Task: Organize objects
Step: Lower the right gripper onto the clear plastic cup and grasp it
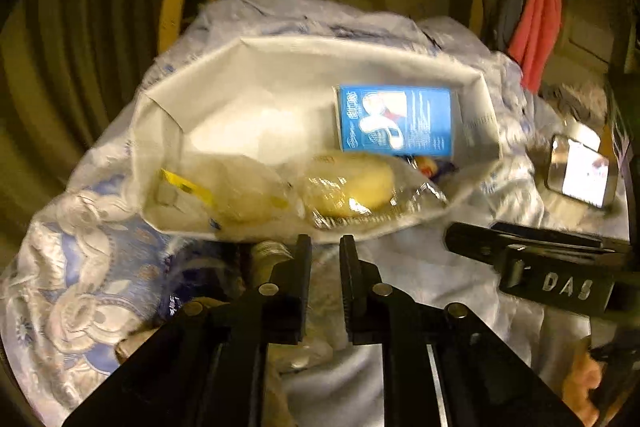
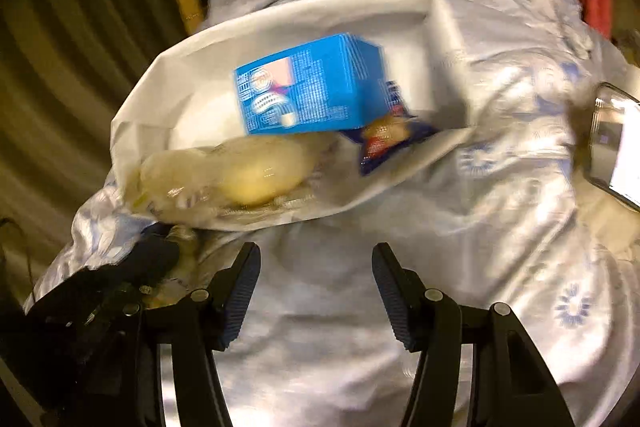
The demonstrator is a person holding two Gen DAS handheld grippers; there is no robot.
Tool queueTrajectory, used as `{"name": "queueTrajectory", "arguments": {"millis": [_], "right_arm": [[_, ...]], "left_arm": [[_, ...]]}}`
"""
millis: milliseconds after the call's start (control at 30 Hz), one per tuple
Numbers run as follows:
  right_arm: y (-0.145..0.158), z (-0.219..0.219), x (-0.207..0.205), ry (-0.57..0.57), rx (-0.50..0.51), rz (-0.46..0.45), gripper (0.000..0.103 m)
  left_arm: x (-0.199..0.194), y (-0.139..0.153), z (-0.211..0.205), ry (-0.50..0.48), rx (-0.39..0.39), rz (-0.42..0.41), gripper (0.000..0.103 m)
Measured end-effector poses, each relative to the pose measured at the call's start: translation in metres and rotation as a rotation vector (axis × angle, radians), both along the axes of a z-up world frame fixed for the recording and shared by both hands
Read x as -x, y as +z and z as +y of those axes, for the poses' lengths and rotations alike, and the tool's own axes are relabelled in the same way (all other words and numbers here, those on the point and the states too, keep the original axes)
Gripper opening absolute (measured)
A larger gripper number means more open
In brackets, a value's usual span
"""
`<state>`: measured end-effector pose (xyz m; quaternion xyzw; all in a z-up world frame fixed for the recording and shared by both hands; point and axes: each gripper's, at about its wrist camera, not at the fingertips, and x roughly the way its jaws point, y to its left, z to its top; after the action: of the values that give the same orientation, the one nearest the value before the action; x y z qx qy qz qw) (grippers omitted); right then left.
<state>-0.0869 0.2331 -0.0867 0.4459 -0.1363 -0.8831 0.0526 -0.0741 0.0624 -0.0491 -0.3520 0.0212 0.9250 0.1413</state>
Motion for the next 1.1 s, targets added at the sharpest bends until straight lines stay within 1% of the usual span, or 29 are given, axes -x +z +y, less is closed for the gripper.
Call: {"name": "queueTrajectory", "arguments": {"millis": [167,333,400,467,500,533,600,667,733,833,933,1000,1100], "right_arm": [[-0.002,0.034,0.001,-0.054,0.067,-0.117,0.056],[0.004,0.055,0.0,-0.071,0.038,-0.228,0.056],[0.003,0.062,-0.003,-0.061,0.024,-0.298,0.056],[-0.003,0.065,-0.004,-0.062,0.002,-0.372,0.056],[-0.009,0.068,-0.004,-0.07,0.009,-0.416,0.058],[-0.015,0.069,-0.004,-0.071,0.012,-0.449,0.062],[-0.027,0.067,-0.003,-0.045,0.022,-0.504,0.065],[-0.03,0.064,-0.003,-0.038,0.017,-0.489,0.066],[-0.025,0.062,-0.004,-0.058,0.018,-0.432,0.064],[-0.015,0.052,-0.007,-0.018,0.055,-0.344,0.064],[-0.006,0.039,-0.012,0.042,0.119,-0.282,0.064],[0.0,0.034,-0.015,0.069,0.179,-0.22,0.064],[0.004,0.033,-0.019,0.081,0.276,-0.13,0.064]], "left_arm": [[-0.001,0.004,-0.004,0.007,-0.003,0.008,0.019],[0.001,0.001,-0.002,0.004,0.003,-0.008,0.02],[0.001,0.001,-0.003,0.008,-0.001,-0.007,0.02],[0.001,0.001,-0.004,0.011,-0.006,-0.009,0.02],[0.001,0.001,-0.004,0.011,-0.007,-0.01,0.02],[0.001,0.001,-0.005,0.012,-0.008,-0.013,0.02],[0.002,0.0,-0.005,0.012,-0.009,-0.018,0.02],[0.002,0.0,-0.005,0.013,-0.01,-0.018,0.02],[0.001,0.001,-0.006,0.013,-0.012,-0.015,0.02],[0.0,0.002,-0.006,0.012,-0.023,-0.009,0.02],[0.0,0.003,-0.006,0.012,-0.028,-0.011,0.025],[0.0,0.003,-0.006,0.002,-0.036,-0.014,0.027],[0.001,0.001,-0.002,-0.043,-0.049,-0.036,0.033]]}}
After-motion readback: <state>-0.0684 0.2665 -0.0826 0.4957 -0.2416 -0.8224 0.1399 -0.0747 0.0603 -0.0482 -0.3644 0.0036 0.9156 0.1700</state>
